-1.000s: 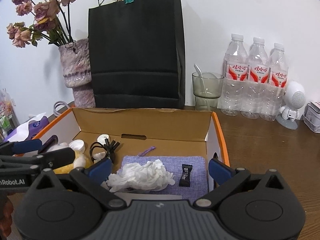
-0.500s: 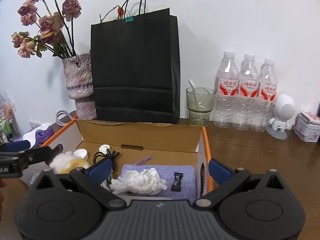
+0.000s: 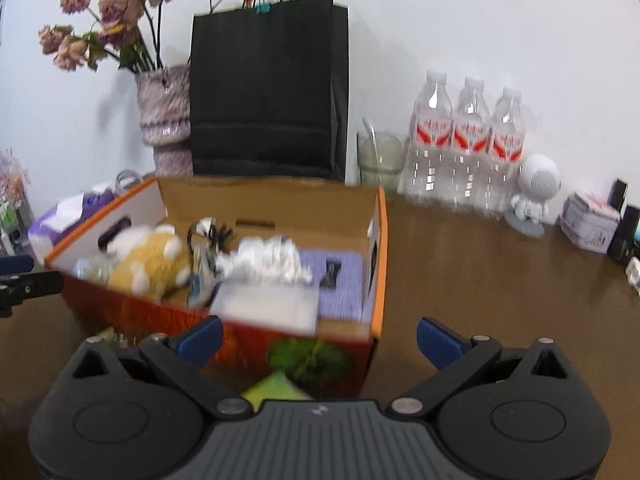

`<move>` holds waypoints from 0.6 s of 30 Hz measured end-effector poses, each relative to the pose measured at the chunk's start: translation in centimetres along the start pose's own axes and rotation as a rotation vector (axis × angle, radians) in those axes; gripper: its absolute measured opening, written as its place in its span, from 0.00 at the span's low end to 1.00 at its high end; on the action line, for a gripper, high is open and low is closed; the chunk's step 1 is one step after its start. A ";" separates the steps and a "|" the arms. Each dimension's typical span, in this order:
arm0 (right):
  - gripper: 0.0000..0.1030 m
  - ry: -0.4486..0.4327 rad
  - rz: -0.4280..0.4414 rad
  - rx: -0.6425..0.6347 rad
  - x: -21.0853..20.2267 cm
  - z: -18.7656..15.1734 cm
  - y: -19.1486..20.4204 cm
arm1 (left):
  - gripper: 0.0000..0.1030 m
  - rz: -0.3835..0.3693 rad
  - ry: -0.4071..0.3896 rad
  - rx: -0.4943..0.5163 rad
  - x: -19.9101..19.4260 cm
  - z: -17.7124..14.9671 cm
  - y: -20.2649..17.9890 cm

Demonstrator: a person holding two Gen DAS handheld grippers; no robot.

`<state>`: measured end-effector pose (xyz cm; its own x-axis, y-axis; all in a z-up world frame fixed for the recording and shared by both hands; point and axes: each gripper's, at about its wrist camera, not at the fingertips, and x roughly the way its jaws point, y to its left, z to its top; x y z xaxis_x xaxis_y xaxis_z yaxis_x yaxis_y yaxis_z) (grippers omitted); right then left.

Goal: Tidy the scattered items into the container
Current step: 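Grasp the green tissue pack with the right gripper while the left gripper grasps the beige stick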

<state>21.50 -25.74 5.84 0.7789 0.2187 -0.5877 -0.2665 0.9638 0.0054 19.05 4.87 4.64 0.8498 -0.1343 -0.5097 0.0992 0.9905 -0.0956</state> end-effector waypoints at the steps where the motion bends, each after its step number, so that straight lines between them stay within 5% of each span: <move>1: 1.00 0.013 0.003 -0.001 0.0 -0.5 0.1 | 1.00 -0.004 0.017 0.002 0.2 -0.3 0.0; 12: 1.00 0.102 0.003 -0.019 2.2 -3.1 1.7 | 0.99 -0.069 0.102 0.025 1.8 -2.2 -1.4; 18: 1.00 0.113 -0.023 -0.019 3.0 -3.8 1.9 | 0.80 -0.083 0.136 0.009 2.8 -2.8 -1.4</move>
<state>21.17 -23.81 1.02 0.7163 0.1766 -0.6750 -0.2607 0.9651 -0.0241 19.81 3.06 0.92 0.7607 -0.2183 -0.6112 0.1717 0.9759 -0.1348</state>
